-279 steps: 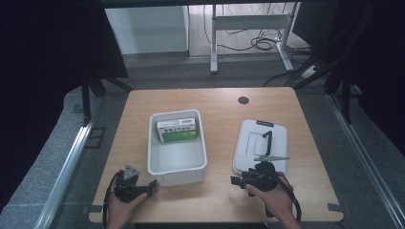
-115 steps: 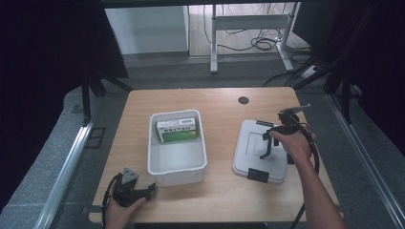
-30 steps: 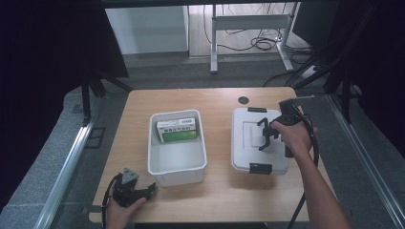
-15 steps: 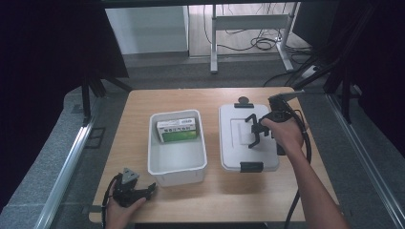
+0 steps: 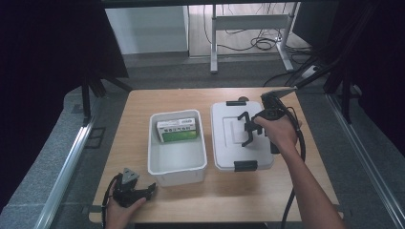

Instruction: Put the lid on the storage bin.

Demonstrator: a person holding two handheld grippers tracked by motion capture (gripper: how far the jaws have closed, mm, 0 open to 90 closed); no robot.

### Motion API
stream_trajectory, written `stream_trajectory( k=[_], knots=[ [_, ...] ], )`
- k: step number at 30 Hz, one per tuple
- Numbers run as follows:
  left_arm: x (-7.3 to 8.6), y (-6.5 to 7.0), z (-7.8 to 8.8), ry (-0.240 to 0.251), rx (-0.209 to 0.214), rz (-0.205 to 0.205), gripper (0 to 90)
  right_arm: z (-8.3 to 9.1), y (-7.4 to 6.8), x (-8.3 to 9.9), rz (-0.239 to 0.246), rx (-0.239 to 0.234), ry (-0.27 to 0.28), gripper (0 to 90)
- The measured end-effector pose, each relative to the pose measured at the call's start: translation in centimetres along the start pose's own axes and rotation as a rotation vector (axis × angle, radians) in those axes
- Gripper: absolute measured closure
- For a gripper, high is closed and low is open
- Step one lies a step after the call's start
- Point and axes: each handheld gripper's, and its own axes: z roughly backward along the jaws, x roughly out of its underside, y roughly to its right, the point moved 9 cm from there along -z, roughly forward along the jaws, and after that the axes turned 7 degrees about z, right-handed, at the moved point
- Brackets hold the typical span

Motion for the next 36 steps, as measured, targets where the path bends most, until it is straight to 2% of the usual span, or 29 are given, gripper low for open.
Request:
stream_trajectory(
  k=[23,36],
  knots=[
    [0.0,0.0,0.0,-0.002,0.002,-0.002,13.7,0.0,-3.8,-0.5,0.065,-0.029,-0.006,84.3],
    [0.0,0.0,0.0,-0.004,0.002,-0.003,13.7,-0.1,-4.7,-0.5,0.080,-0.032,-0.007,84.3]
  ],
)
